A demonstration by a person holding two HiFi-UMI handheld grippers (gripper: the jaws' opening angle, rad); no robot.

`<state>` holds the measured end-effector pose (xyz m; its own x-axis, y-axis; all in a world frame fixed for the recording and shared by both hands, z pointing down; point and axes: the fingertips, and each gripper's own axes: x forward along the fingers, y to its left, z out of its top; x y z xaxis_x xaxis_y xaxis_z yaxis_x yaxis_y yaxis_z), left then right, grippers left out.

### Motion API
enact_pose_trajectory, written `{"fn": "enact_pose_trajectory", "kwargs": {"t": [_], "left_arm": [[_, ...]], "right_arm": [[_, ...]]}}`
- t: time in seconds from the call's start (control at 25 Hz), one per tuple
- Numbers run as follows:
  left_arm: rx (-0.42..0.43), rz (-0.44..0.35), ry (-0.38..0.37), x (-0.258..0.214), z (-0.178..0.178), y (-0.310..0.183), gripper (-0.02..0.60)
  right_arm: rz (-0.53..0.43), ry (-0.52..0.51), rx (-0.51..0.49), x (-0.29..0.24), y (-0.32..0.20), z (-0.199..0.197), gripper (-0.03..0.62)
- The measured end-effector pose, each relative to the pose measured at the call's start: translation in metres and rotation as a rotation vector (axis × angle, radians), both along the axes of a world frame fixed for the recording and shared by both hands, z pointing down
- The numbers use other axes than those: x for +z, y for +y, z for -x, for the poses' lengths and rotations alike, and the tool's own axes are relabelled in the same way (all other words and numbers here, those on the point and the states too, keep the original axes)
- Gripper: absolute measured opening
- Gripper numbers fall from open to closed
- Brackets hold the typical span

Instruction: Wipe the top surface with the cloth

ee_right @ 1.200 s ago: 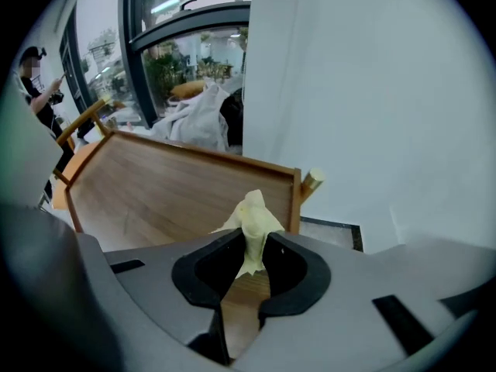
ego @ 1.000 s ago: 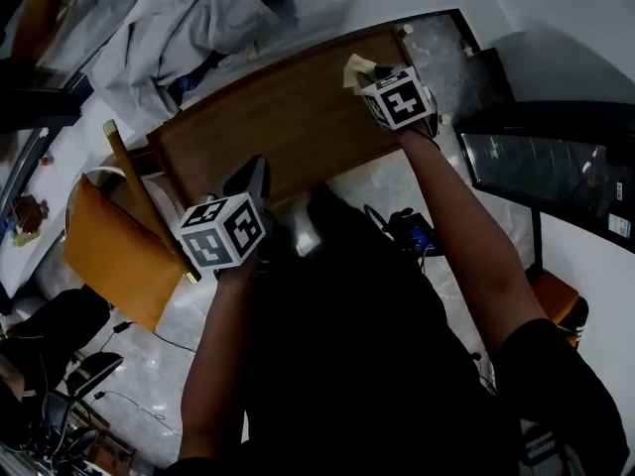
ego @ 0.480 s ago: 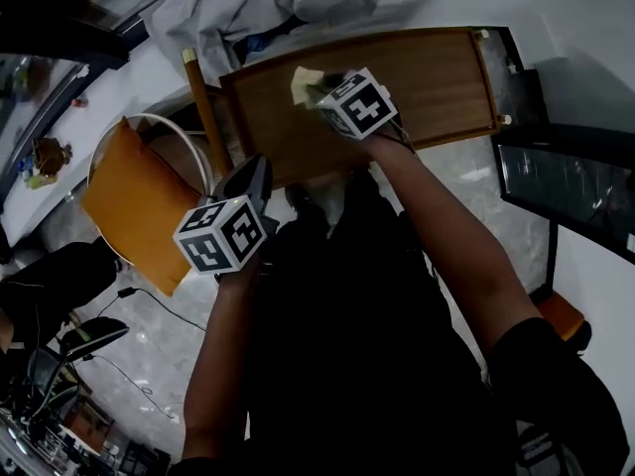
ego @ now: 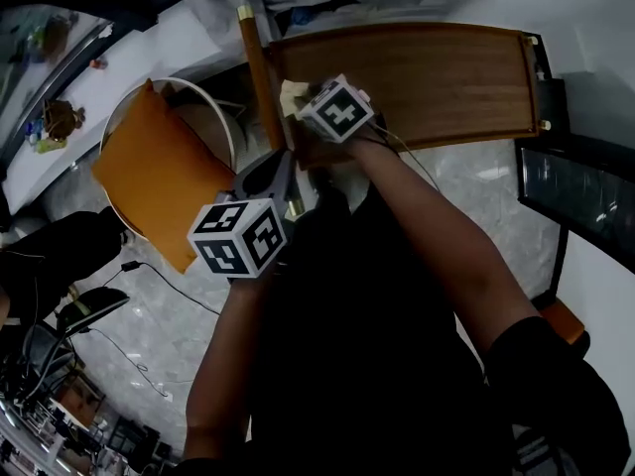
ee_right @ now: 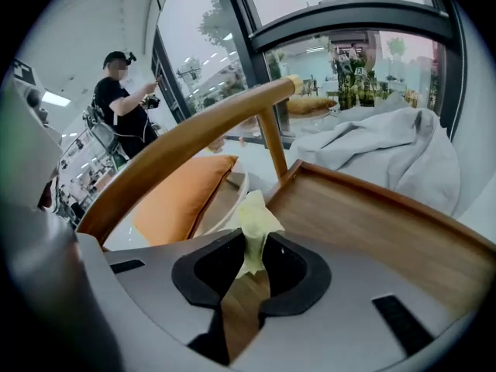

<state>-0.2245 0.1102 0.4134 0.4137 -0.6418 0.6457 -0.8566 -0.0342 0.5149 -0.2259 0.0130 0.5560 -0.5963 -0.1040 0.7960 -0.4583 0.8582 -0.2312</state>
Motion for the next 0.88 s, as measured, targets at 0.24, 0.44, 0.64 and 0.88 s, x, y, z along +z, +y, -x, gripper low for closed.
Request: {"fn": "enact_pose_trajectory", "kwargs": {"t": [0.24, 0.44, 0.64, 0.88], "left_arm": [[0.006, 0.008, 0.012, 0.006, 0.012, 0.005, 0.012], [0.025, 0.009, 0.018, 0.009, 0.006, -0.008, 0.012], [0.042, -0.008, 0.019, 0.000, -0.012, -0.025, 0.012], [0.033, 0.005, 0.005, 0.001, -0.031, -0.037, 0.012]], "right_arm": [[0.012, 0.025, -0.002, 0.025, 0.010, 0.003, 0.080], [-0.080, 0.047, -0.071, 0.023, 0.003, 0.009, 0.080], [-0.070, 0.057, -0.060, 0.026, 0.000, -0.015, 0.081], [-0.076, 0.073, -0.051, 0.028, -0.014, -0.053, 0.081]]}}
